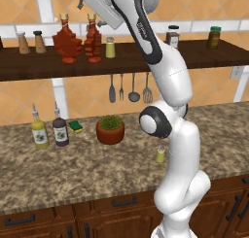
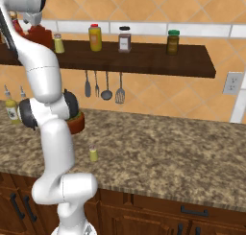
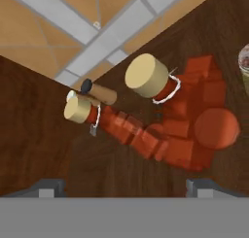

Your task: Put the shaker and condiment bottle from the counter next to their counterparts in the cabinet.

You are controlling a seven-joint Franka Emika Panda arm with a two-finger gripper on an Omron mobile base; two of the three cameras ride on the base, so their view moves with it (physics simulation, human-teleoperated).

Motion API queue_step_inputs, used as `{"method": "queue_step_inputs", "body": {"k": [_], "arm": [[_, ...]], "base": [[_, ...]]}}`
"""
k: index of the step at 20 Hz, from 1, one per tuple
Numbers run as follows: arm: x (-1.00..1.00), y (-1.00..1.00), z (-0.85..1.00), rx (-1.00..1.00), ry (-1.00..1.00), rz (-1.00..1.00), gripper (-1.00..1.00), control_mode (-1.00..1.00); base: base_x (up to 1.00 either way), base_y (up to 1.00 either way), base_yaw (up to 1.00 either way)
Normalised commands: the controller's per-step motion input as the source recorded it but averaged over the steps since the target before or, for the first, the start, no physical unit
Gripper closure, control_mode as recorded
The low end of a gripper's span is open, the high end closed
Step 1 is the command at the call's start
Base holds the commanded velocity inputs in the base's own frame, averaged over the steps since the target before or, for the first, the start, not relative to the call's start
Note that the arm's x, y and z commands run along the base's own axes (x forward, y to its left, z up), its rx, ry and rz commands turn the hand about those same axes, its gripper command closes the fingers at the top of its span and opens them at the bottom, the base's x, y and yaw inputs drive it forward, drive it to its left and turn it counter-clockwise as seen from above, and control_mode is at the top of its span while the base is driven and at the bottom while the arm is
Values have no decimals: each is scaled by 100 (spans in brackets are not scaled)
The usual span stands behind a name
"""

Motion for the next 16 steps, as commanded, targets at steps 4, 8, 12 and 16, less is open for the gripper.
{"method": "queue_step_inputs", "body": {"k": [4, 8, 12, 16], "arm": [[-90, 0, 9, -2, 0, 0, -100, -100], [-100, 0, -30, -4, -2, 0, -100, -100], [-100, -9, -100, -14, -10, 0, -100, -100], [-100, -42, -100, -8, -11, 0, -100, -100]], "base": [[0, 0, 0], [0, 0, 0], [0, 0, 0], [0, 0, 0]]}}
